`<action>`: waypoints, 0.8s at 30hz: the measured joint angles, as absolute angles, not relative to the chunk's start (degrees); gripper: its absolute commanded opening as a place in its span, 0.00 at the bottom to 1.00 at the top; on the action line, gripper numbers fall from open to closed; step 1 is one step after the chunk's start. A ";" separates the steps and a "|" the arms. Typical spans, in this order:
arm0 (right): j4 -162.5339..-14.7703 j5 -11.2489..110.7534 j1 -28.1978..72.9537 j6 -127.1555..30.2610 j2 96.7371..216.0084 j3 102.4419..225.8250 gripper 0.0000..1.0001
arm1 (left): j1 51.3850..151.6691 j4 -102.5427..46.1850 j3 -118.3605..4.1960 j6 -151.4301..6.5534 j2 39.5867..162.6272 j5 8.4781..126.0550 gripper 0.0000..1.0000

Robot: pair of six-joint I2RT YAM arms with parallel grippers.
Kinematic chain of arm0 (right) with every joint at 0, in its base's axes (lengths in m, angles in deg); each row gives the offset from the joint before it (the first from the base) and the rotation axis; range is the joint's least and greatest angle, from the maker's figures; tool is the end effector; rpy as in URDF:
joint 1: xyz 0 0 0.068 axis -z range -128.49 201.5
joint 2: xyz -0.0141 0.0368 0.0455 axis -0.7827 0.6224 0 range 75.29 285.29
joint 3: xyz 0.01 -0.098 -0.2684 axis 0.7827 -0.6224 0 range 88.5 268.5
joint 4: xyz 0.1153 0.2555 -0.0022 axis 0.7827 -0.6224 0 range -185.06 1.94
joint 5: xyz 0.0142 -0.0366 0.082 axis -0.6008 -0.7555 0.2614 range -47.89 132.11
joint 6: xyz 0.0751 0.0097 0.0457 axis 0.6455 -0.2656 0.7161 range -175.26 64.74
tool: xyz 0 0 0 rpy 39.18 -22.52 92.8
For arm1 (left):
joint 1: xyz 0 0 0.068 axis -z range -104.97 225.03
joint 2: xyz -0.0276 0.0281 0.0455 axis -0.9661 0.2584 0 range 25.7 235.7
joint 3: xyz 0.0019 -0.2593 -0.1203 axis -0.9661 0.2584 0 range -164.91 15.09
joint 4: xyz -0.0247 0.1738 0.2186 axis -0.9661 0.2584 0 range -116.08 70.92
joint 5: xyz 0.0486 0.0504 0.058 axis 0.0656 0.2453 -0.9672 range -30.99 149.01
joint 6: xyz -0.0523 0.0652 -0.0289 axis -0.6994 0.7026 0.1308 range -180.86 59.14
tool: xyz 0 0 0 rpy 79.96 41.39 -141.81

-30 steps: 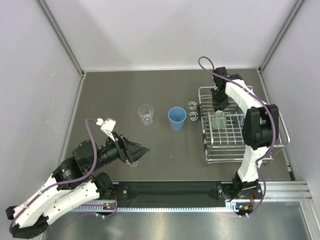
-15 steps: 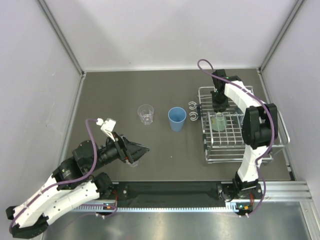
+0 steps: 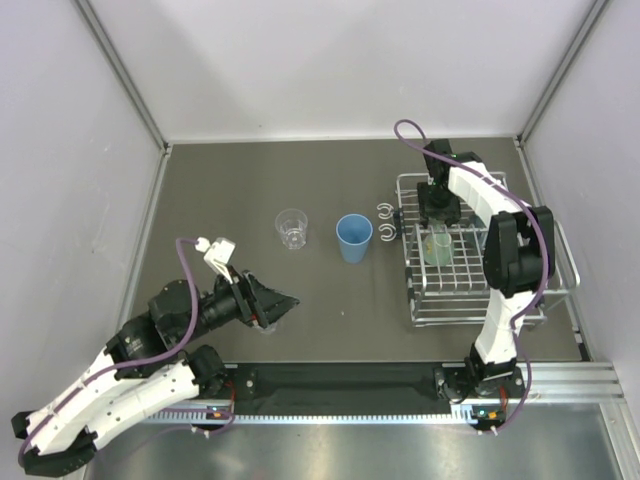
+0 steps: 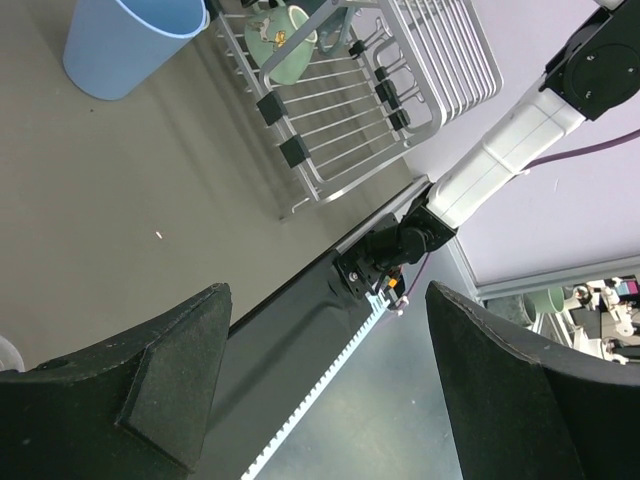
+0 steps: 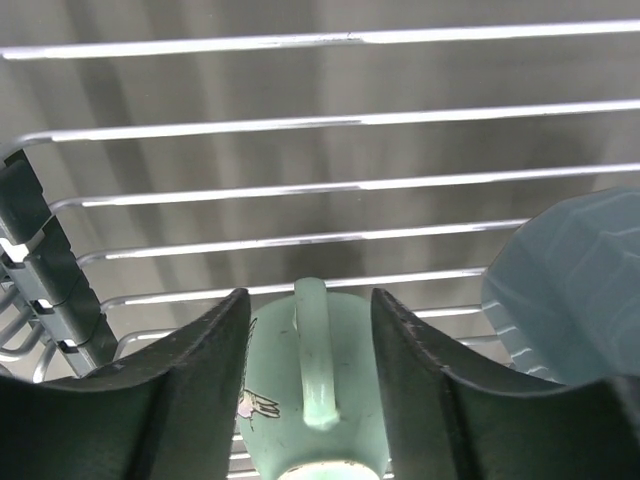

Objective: Load the cups into the dish rack

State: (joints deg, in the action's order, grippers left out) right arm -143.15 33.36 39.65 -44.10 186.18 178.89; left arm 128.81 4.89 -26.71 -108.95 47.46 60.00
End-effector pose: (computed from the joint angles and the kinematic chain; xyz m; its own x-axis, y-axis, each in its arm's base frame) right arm 0.4194 0.0758 0.1892 -0.9621 -0.0065 -0.2727 0.0206 0.9951 -0.0964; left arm 0.0819 -0.1143 0.3347 -0.6827 -0.3273 -0.6533 0.4621 0.4992 -0.7330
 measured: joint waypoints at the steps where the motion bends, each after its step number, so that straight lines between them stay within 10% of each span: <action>1: -143.17 33.36 39.63 -44.10 186.16 178.89 0.55 | 128.81 4.95 -26.78 -108.95 47.66 60.02 0.83; 24: -150.67 29.62 39.32 -40.78 162.77 190.10 0.92 | 128.78 17.96 -37.49 -110.77 65.67 48.24 0.87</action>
State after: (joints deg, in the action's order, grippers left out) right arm -150.67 29.62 39.32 -40.78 162.77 190.10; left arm 128.78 17.96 -37.49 -110.77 65.67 48.24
